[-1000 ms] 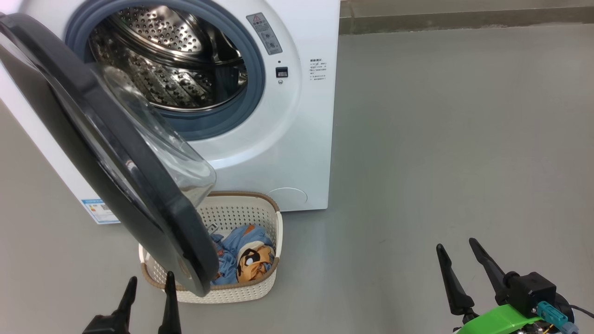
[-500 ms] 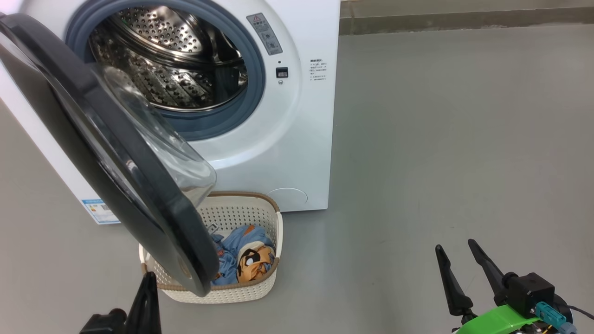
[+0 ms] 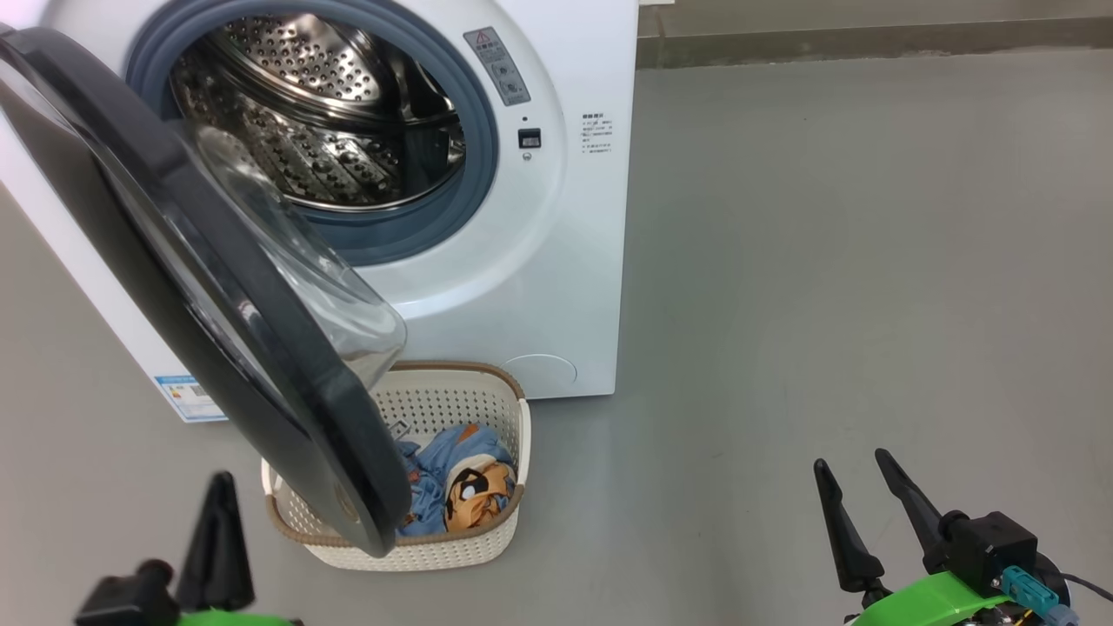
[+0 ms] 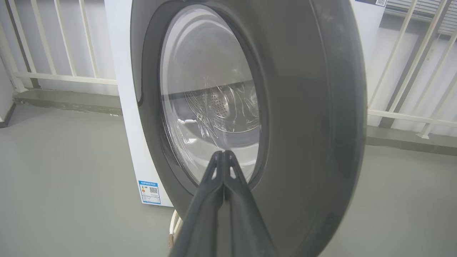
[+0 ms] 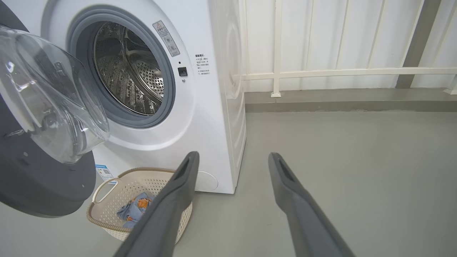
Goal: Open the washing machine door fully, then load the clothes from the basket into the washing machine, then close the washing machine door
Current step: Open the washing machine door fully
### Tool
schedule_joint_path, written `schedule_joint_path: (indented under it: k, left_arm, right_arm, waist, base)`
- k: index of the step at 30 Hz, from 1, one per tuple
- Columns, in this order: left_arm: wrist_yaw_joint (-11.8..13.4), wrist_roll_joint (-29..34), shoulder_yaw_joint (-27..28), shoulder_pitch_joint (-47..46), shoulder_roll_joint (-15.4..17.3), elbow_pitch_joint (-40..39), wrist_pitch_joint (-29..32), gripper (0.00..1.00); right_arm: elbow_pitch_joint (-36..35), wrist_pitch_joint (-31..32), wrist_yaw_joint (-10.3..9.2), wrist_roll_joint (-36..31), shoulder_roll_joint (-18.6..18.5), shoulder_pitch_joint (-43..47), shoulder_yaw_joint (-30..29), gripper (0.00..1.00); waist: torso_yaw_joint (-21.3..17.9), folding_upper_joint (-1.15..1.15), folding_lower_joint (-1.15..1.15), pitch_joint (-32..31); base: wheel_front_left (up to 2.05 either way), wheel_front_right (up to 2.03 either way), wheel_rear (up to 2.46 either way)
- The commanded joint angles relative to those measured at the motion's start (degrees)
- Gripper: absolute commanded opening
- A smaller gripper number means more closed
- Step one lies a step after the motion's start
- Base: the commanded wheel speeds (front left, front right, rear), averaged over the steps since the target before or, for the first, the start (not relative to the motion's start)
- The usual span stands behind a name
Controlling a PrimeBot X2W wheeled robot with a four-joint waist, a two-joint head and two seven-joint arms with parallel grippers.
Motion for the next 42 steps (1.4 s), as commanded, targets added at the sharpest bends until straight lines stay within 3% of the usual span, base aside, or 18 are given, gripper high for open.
schedule_joint_path:
  k: [1,13,23,32,42]
  left_arm:
    - [-0.46,0.46,2.57,-3.01,0.63,-2.66,-0.53,0.00]
    - [-2.24,5.90,6.32,-10.24,0.72,-10.73,-0.53,0.00]
    - [-3.30,9.19,1.56,-15.68,0.78,-14.27,-0.53,0.00]
    - [-3.02,6.73,-6.08,-16.15,0.65,-10.31,-0.53,0.00]
    - [-3.34,2.68,-11.80,-15.94,0.64,-0.18,-0.53,0.00]
  right_arm:
    - [-1.26,-0.69,0.09,-0.54,0.00,-0.89,1.18,1.00]
    - [-1.22,-0.69,0.09,-0.53,0.46,-1.29,1.04,1.00]
    - [-1.00,-0.69,0.09,-0.76,0.63,-1.47,1.10,1.00]
    - [-1.07,-0.69,0.09,0.17,0.85,-1.82,1.10,1.00]
    - [-0.86,-0.69,0.09,0.19,0.90,-1.97,1.30,1.00]
  waist:
    - [-0.04,0.00,0.00,-0.06]
    - [-0.40,0.00,0.00,-0.23]
    - [-1.03,0.00,0.00,-0.37]
    - [-2.04,0.00,0.00,-0.55]
    - [-3.14,0.00,0.00,-0.49]
  base:
    - [0.00,0.00,0.00]
    - [0.00,0.00,0.00]
    - [0.00,0.00,0.00]
    - [0.00,0.00,0.00]
    - [0.00,0.00,0.00]
